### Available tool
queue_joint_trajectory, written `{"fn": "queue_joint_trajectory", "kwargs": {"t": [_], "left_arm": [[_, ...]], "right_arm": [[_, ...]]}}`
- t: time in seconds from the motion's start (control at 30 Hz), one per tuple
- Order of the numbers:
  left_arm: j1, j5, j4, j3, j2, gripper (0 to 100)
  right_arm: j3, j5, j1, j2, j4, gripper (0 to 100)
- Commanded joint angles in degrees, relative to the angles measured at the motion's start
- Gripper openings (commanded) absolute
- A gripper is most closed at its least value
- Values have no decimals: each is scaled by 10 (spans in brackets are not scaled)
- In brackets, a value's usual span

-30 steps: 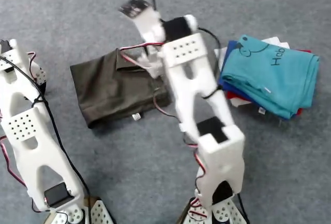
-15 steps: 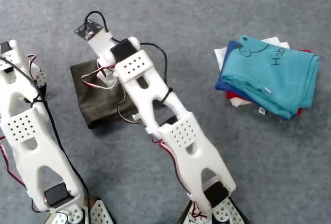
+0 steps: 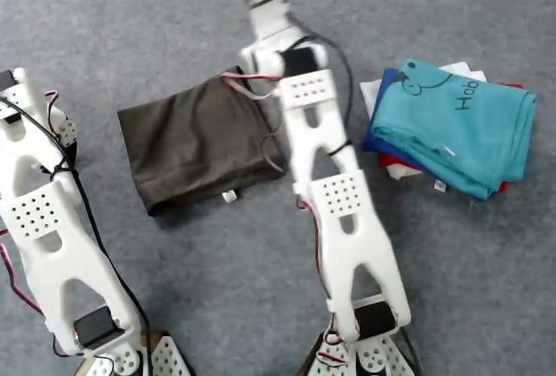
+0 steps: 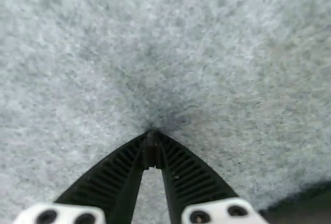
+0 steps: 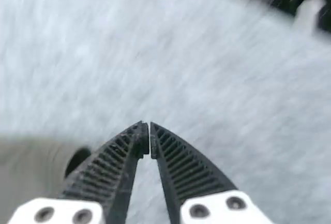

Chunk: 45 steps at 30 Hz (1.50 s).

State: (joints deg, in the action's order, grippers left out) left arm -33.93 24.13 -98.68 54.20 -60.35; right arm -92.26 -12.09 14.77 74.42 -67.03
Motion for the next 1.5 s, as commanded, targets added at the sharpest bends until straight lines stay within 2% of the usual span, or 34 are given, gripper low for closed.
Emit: {"fn": "queue_joint_trajectory", "kwargs": {"t": [0.0, 0.1, 0.17, 0.3, 0.47, 0.63, 0.7, 0.8, 0.9, 1.0, 1.3, 1.47], "left_arm": [[-23, 7, -21, 9, 0, 29], [-27, 0, -21, 26, 0, 29], [-26, -25, -22, 35, 0, 29], [-26, -33, -22, 38, 1, 29], [-24, -33, -22, 37, 1, 29], [-24, -33, -22, 37, 1, 29], [-24, -33, -22, 37, 1, 29], [-22, -33, -22, 37, 0, 29], [-20, -33, -22, 36, -1, 29], [-22, -33, -22, 36, -1, 29], [-22, -31, -21, 39, -5, 29], [-22, -31, -21, 39, -5, 29]], "right_arm": [[-34, 1, -8, -47, 4, 15], [-34, 1, 10, -91, -77, 15], [-36, 1, 32, -121, -168, 15], [-27, 11, 70, -180, -348, 15], [74, 98, 72, -286, -346, 15], [371, 179, 96, -444, -340, 29], [484, 229, 107, -482, -329, 99], [601, 293, 118, -500, -286, 260], [633, 323, 142, -497, -251, 395], [632, 370, 155, -473, -212, 453], [631, 487, 153, -335, -138, 452], [631, 503, 136, -267, -114, 441]]}}
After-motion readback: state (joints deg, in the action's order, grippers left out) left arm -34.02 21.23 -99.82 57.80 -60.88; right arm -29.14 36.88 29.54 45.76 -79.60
